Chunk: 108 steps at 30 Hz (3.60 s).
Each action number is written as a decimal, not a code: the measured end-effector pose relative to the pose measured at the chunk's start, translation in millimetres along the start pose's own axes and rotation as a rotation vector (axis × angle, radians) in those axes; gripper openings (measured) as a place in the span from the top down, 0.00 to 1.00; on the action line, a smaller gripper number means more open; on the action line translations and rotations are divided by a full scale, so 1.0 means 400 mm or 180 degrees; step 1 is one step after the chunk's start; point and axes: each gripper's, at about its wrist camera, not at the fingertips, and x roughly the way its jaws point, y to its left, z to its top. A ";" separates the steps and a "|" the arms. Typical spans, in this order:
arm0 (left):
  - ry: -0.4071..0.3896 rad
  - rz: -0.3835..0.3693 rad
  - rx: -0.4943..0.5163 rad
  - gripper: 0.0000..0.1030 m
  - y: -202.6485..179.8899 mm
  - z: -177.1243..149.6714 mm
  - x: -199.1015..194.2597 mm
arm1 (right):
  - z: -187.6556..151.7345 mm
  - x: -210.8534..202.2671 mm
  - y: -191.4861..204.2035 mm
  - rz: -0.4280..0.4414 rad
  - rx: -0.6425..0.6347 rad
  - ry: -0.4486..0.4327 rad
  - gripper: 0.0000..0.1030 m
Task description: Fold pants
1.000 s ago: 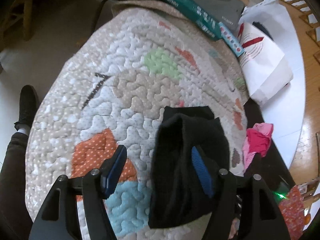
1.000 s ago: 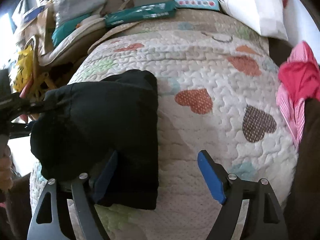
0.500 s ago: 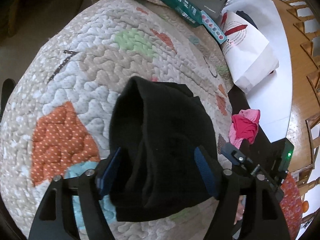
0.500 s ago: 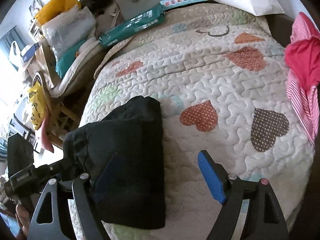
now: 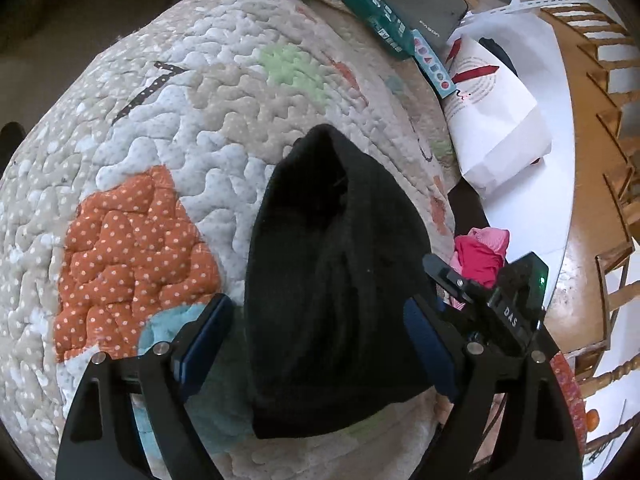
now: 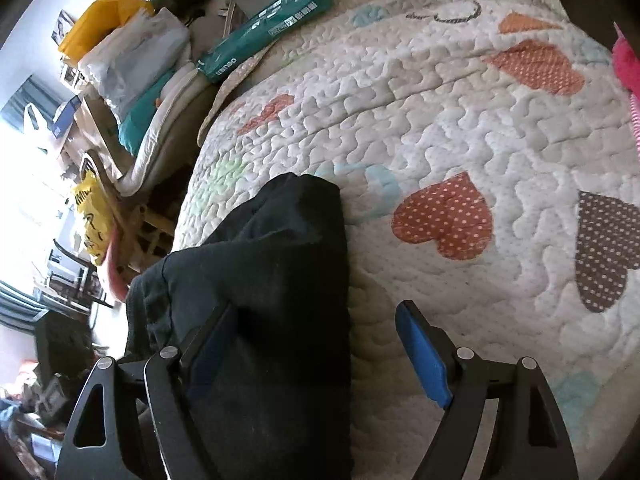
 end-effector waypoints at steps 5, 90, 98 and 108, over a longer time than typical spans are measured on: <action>0.0224 0.0169 0.0457 0.04 -0.086 -0.018 0.074 | 0.011 0.041 -0.017 0.0252 0.0199 0.0070 0.16; -0.0999 0.2132 0.0937 0.26 -0.237 -0.050 -0.148 | -0.066 -0.147 0.141 -0.0708 -0.0511 -0.0592 0.14; -0.1234 0.2308 0.1158 0.22 -0.311 -0.217 -0.179 | -0.232 -0.195 0.196 -0.0881 -0.0851 -0.0805 0.14; -0.1413 0.2408 0.1251 0.22 -0.328 -0.268 -0.224 | -0.268 -0.233 0.204 -0.0899 -0.0906 -0.0943 0.14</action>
